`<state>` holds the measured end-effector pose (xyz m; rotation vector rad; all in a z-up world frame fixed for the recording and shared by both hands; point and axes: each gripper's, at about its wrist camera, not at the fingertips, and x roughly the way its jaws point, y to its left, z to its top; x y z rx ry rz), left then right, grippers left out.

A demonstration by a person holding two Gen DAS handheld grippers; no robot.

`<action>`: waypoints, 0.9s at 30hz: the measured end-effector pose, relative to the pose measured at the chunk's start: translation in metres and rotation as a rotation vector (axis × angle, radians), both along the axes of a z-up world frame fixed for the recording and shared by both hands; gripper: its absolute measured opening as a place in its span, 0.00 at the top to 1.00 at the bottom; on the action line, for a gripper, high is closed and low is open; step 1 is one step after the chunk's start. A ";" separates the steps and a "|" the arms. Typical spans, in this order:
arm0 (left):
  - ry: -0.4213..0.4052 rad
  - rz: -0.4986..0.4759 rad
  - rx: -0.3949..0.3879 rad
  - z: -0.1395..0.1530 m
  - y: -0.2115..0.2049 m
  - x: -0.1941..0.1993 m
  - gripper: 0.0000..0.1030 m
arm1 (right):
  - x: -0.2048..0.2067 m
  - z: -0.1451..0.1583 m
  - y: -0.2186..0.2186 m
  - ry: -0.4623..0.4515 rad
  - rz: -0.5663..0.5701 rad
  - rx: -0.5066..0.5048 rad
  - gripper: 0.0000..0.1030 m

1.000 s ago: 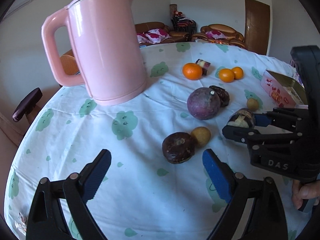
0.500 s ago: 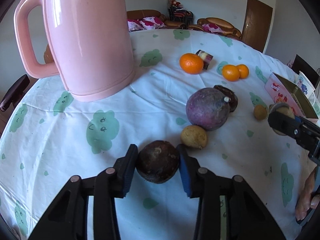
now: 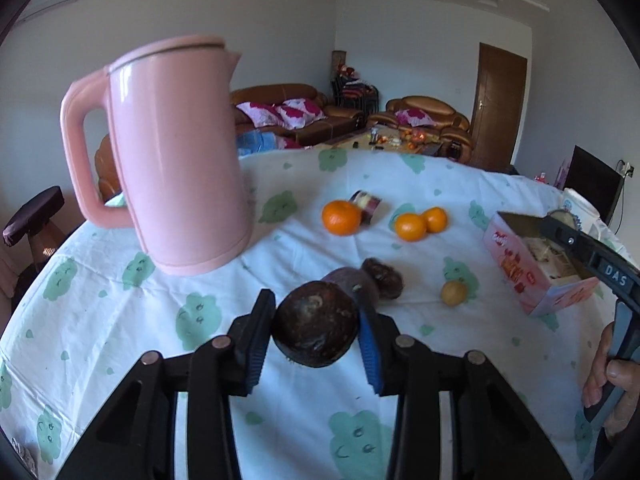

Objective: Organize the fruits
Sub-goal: 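Carry the jar with the right tool while the left tool carries the brown fruit to the tin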

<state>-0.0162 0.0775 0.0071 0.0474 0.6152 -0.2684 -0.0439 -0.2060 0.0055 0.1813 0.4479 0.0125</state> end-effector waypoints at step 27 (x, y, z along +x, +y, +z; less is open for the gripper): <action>0.040 -0.336 -0.065 -0.001 -0.270 0.010 0.60 | -0.007 -0.026 -0.144 0.170 -0.188 -0.070 0.57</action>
